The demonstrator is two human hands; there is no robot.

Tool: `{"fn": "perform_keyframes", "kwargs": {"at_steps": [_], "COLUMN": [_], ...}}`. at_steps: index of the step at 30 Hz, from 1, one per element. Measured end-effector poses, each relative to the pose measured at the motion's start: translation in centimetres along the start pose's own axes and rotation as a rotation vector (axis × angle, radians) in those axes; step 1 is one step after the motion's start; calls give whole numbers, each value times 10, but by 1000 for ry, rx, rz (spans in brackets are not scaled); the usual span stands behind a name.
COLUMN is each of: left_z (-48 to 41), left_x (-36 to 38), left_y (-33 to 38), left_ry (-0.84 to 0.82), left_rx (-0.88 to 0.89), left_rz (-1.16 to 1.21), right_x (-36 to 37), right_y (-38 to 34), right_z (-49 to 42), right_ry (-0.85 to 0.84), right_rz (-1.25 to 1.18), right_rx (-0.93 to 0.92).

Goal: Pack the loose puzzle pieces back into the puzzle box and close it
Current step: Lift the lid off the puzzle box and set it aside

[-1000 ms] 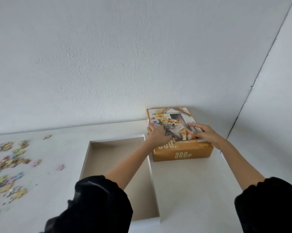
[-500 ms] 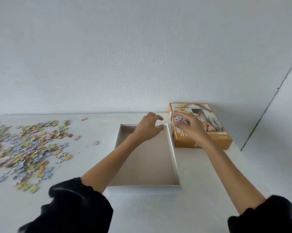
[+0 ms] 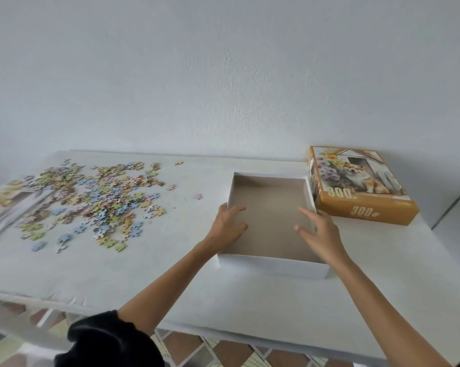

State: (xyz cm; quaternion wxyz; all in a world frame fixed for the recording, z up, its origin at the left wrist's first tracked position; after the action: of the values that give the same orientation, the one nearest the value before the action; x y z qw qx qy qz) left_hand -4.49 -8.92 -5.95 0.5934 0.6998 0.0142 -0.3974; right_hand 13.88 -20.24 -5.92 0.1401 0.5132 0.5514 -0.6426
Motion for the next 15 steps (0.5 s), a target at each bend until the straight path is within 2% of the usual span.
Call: {"fn": "perform_keyframes", "kwargs": {"at_steps": [8,15], "left_z": [-32,-94], "left_x": [-26,-52], "left_y": [27,58], "left_ry": [76,81], "left_rx": [100,139], "left_rz": [64,116], "right_x": [-28,-39], "right_y": [-23,-31], "right_z": [-34,-99], "right_ry": [141,136], "right_rz": [0,159], "right_rx": [-79,-26]}}
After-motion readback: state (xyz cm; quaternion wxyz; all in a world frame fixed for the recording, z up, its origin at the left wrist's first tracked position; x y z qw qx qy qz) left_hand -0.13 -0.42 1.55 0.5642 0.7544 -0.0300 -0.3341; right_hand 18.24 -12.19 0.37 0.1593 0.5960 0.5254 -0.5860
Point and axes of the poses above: each hand's wrist, its own z-axis away from the middle knuckle, its own x-axis out of the palm, y = z × x, the point moved 7 cm from there along -z, towards the middle knuckle, and after that the axes turned 12 degrees about z, right-handed, at the moved point
